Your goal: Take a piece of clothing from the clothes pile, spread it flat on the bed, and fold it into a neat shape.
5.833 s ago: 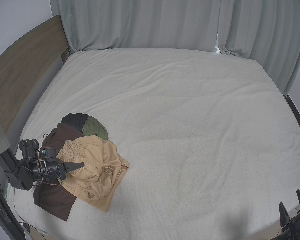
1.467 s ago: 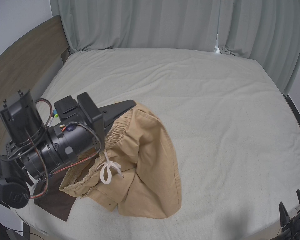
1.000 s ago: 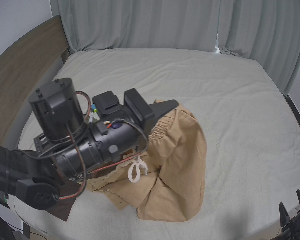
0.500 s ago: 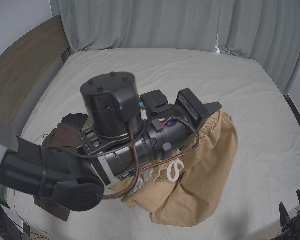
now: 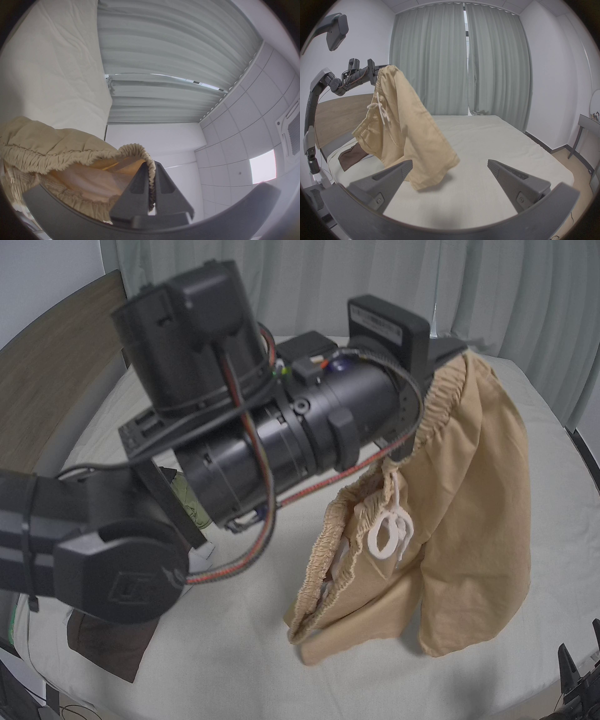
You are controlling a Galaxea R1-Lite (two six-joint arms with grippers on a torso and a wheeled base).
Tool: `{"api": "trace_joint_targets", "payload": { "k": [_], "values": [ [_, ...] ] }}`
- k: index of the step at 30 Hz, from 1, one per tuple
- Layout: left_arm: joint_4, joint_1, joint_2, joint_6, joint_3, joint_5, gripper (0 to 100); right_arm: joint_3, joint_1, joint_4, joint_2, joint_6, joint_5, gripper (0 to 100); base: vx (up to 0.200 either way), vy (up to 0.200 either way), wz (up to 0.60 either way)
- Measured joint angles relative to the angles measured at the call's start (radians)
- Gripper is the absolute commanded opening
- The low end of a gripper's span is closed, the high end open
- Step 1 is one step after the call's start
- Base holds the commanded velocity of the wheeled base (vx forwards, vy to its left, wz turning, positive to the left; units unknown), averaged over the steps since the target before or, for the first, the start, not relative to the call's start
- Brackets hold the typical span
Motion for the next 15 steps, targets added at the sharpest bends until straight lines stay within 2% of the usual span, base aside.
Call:
{"api": "trace_joint_targets", "payload": {
  "k": [4, 7, 12, 15],
  "values": [
    [-0.002, 0.011, -0.024, -0.011, -0.015, 0.003, 0, 0.000, -0.001, 0.000, 0.000, 0.000, 0.000, 100, 0.000, 0.000, 0.00],
    [-0.009, 0.029, -0.045, 0.000, 0.032, -0.001, 0, 0.000, -0.001, 0.000, 0.000, 0.000, 0.000, 100, 0.000, 0.000, 0.00],
    [-0.051, 0.075, -0.080, 0.064, 0.216, -0.030, 0, 0.000, -0.001, 0.000, 0.000, 0.000, 0.000, 100, 0.000, 0.000, 0.00],
    [-0.141, 0.107, -0.094, 0.117, 0.354, -0.059, 0, 0.000, -0.001, 0.000, 0.000, 0.000, 0.000, 100, 0.000, 0.000, 0.00]
  ]
}}
